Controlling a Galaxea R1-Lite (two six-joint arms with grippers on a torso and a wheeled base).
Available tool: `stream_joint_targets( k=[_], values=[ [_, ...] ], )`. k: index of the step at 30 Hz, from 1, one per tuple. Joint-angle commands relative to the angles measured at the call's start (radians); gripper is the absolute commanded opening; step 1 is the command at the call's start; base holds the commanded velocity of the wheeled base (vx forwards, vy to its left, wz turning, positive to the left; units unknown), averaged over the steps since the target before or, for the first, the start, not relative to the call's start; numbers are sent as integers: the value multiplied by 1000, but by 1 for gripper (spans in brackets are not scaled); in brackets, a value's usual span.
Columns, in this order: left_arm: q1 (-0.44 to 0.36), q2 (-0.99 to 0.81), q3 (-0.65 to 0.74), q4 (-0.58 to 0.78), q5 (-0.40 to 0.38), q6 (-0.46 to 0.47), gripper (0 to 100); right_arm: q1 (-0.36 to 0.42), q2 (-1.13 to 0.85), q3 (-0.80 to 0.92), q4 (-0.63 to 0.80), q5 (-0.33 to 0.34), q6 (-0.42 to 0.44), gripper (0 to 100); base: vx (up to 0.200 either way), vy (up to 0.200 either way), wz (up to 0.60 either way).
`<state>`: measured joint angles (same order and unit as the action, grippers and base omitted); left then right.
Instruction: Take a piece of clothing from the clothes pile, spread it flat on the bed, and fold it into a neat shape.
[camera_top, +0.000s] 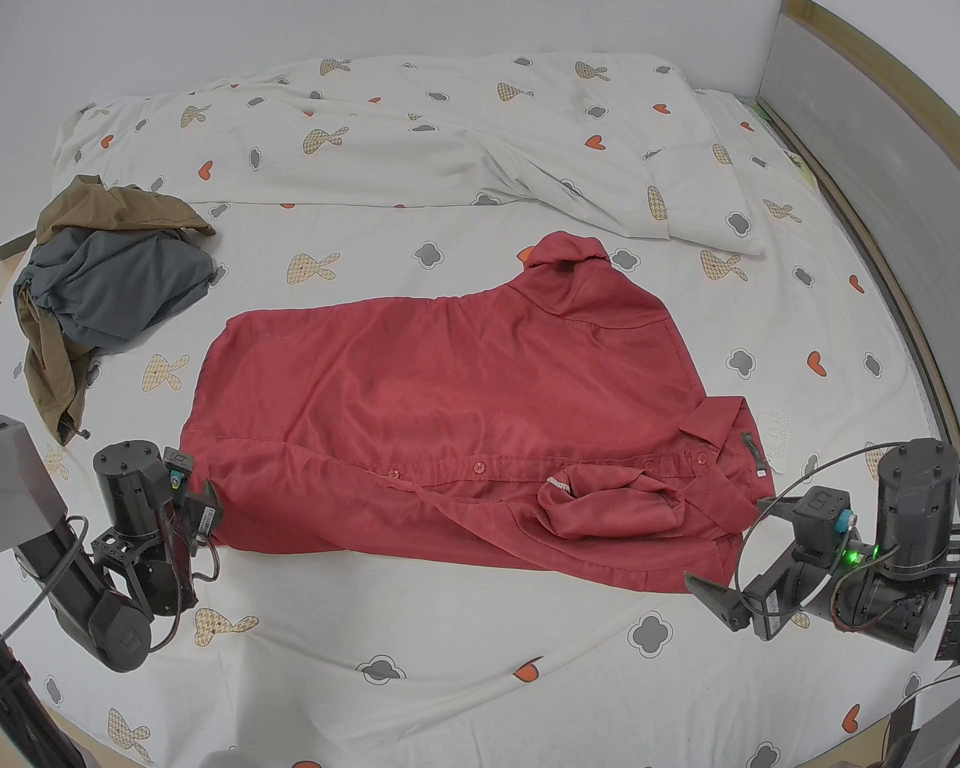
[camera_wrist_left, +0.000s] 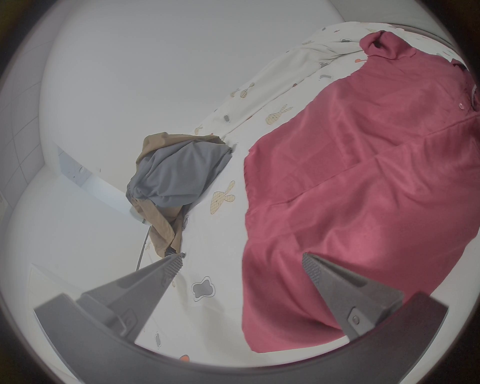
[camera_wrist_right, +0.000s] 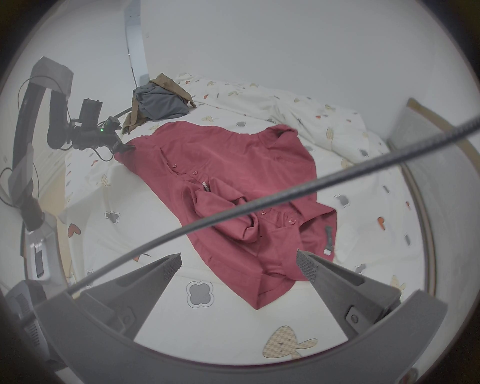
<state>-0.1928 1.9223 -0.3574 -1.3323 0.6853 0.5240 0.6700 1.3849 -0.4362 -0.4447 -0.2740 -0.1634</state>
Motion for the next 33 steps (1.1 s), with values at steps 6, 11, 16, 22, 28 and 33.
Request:
stream_joint_targets(
  k=[6, 11, 16, 22, 28, 33],
  values=[
    [6, -46, 15, -21, -1, -15, 100, -168, 373, -116, -121, 167, 99, 100, 0, 0, 0],
    [22, -111, 35, -19, -1, -21, 100, -199, 453, -136, -264, 168, 99, 100, 0, 0, 0],
    [22, -154, 48, -16, -1, -19, 100, -199, 487, -164, -319, 164, 99, 100, 0, 0, 0],
    [24, -164, 58, -18, -1, -19, 100, -194, 488, -177, -318, 162, 97, 100, 0, 0, 0],
    [36, -158, 58, -18, -1, -19, 100, -188, 477, -180, -319, 159, 99, 0, 0, 0, 0],
    [50, -155, 58, -18, -3, -19, 100, -190, 419, -177, -319, 159, 97, 0, 0, 0, 0]
  ],
)
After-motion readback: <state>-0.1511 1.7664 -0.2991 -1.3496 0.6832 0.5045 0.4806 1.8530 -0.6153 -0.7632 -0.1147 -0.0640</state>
